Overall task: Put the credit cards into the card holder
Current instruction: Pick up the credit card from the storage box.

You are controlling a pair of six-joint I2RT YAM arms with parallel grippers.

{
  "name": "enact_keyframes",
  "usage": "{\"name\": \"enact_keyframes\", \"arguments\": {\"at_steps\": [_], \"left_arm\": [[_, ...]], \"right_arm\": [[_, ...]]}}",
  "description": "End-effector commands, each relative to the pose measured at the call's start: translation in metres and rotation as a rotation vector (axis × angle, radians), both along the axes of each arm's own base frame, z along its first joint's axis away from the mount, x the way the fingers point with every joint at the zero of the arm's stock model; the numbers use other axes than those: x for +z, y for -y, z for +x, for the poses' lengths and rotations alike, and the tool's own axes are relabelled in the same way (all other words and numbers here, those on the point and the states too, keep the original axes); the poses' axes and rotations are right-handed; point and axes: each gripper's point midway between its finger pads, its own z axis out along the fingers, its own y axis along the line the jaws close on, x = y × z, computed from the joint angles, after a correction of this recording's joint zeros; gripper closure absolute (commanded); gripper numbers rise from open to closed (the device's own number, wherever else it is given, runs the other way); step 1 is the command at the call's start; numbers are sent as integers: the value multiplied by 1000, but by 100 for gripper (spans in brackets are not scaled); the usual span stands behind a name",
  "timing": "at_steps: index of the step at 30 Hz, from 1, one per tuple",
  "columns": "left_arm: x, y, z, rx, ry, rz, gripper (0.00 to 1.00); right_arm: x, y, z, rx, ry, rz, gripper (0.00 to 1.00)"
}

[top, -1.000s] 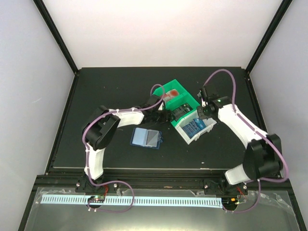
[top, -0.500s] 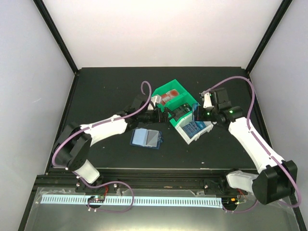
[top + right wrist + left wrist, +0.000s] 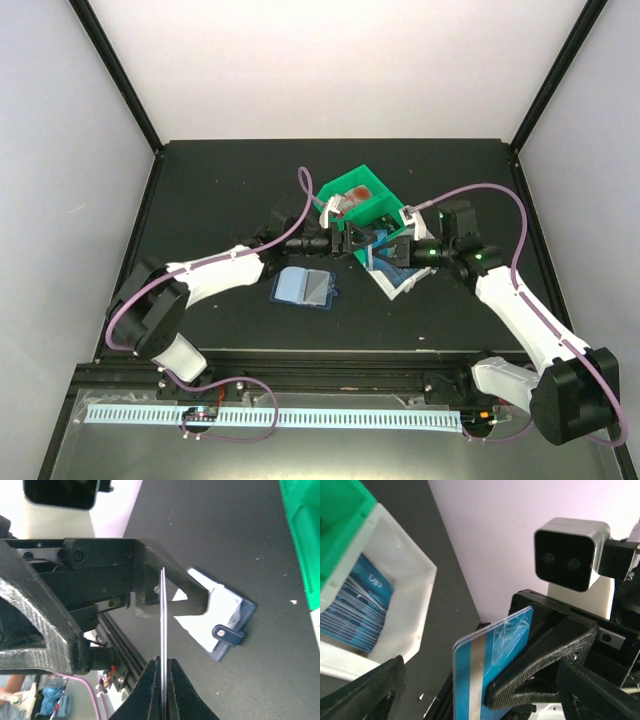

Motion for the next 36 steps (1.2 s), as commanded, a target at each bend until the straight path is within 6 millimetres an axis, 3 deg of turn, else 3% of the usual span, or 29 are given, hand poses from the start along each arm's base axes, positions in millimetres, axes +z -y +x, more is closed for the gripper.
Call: {"name": "enact_keyframes", "arguments": {"at_steps": [1,7,14,19,27,36], "left_arm": [[24,17,-10,-105,-15,-115,22],[18,15,-21,-135,-40,-130,55],[41,8,-25,-139,-17,-197,95],[51,-1,-23,-124,-5,-217,98],[63,-7,-29,-146,23,-246,97],[96,-15,-50,-231,145,-337,99]], "right_arm": [[27,-13,-11,100,50,136,95],[44,-16,-14,117,72,189,92],[62,-21,-18,157,75,265,91],[75,-19,-21,164,78,311,78],[97,-14,-23,133,110,363,78],[115,-8,0,2,159,372,74]]}}
